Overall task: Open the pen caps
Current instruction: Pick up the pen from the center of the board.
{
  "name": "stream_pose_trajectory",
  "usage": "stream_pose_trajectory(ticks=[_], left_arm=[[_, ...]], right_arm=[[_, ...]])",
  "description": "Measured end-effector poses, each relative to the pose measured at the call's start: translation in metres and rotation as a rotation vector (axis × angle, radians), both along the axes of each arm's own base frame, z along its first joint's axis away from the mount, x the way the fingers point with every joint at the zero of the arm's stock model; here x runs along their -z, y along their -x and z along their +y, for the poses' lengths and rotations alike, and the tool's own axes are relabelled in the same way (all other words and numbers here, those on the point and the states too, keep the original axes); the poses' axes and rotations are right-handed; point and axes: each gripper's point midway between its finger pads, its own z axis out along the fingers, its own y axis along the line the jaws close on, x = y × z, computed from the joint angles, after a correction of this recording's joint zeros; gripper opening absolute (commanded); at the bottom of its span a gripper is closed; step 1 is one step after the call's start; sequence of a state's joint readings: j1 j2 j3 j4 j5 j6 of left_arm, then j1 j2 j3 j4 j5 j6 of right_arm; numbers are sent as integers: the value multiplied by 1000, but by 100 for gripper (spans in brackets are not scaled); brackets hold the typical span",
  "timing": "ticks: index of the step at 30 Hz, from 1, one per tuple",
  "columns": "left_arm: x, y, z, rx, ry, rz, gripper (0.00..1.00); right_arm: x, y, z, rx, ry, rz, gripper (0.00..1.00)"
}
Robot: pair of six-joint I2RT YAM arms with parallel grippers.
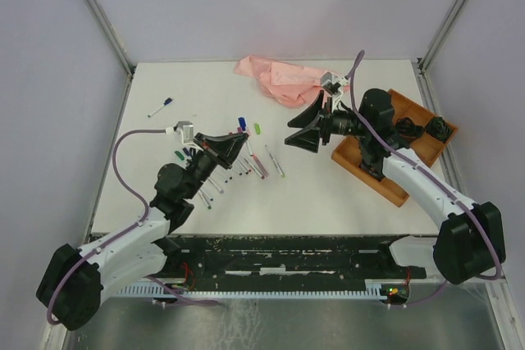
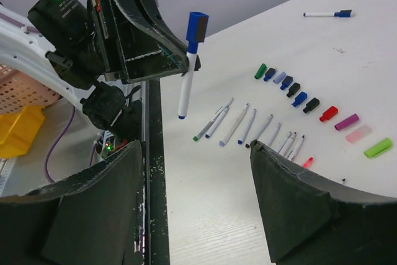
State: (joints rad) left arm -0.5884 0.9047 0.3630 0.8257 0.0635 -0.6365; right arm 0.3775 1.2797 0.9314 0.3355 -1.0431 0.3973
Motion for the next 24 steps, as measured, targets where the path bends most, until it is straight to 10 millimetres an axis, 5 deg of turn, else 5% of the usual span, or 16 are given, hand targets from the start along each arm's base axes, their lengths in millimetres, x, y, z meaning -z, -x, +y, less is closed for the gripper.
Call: stream_pose_trajectory(ticks=[9, 15, 24], left_arm=[[-21, 12, -4, 6, 108, -64, 3], [-16, 16, -18, 36, 114, -54, 3], [-8, 29, -45, 124, 128, -29, 3]], right_arm=[[17, 11, 31, -23, 1, 102, 79], [29, 22, 51, -36, 9, 147, 78], [36, 25, 59, -19, 31, 155, 51]])
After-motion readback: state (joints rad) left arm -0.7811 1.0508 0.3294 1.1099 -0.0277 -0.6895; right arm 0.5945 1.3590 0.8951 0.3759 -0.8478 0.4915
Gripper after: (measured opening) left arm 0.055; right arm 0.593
